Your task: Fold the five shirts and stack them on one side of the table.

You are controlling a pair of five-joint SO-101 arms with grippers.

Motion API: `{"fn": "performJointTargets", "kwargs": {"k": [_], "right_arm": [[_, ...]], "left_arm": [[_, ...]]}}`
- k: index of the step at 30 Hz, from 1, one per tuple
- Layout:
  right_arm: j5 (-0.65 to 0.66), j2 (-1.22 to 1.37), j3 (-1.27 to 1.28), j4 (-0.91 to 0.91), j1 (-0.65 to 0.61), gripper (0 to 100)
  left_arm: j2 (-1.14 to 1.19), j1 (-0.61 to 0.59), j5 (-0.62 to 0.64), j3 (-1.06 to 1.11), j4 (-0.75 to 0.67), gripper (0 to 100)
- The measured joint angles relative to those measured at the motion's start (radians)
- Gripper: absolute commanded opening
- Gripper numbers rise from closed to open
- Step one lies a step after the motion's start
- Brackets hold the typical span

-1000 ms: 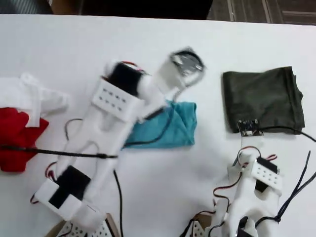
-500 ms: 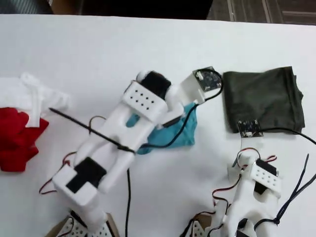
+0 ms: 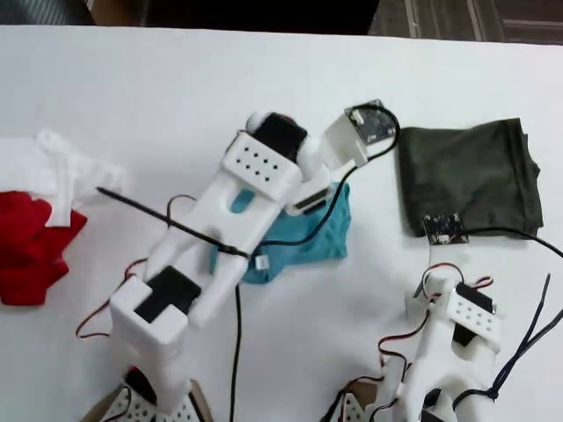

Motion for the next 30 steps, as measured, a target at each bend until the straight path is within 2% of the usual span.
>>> {"fn": "performJointTargets", "kwargs": {"k": [5, 8, 12, 15, 21, 26, 30], "right_arm": [[0.000, 0.000, 0.000, 0.000, 0.000, 2.2], [0.000, 0.000, 0.000, 0.000, 0.000, 2.2], [0.000, 0.000, -0.005, 0.009, 0.000, 2.3], [-0.005, 0.000, -0.083, 0.107, -0.023, 2.6], [-0.126, 0.048, -0.436, 0.393, -0.203, 15.4], [-0.204, 0.253, -0.747, 0.563, -0.423, 12.8], [-0.255, 0.474, -0.924, 0.595, -0.466, 10.8]], "left_arm": [[0.006, -0.077, 0.000, -0.178, 0.103, 23], [0.006, -0.166, 0.000, -0.196, 0.130, 22], [0.011, -0.255, 0.000, -0.054, 0.112, 21], [0.011, -0.295, 0.000, 0.089, 0.043, 20], [0.012, -0.477, 0.000, 0.163, -0.029, 20], [0.011, -0.637, -0.037, 0.201, -0.032, 20], [0.011, -0.735, -0.072, 0.287, -0.071, 20]]}}
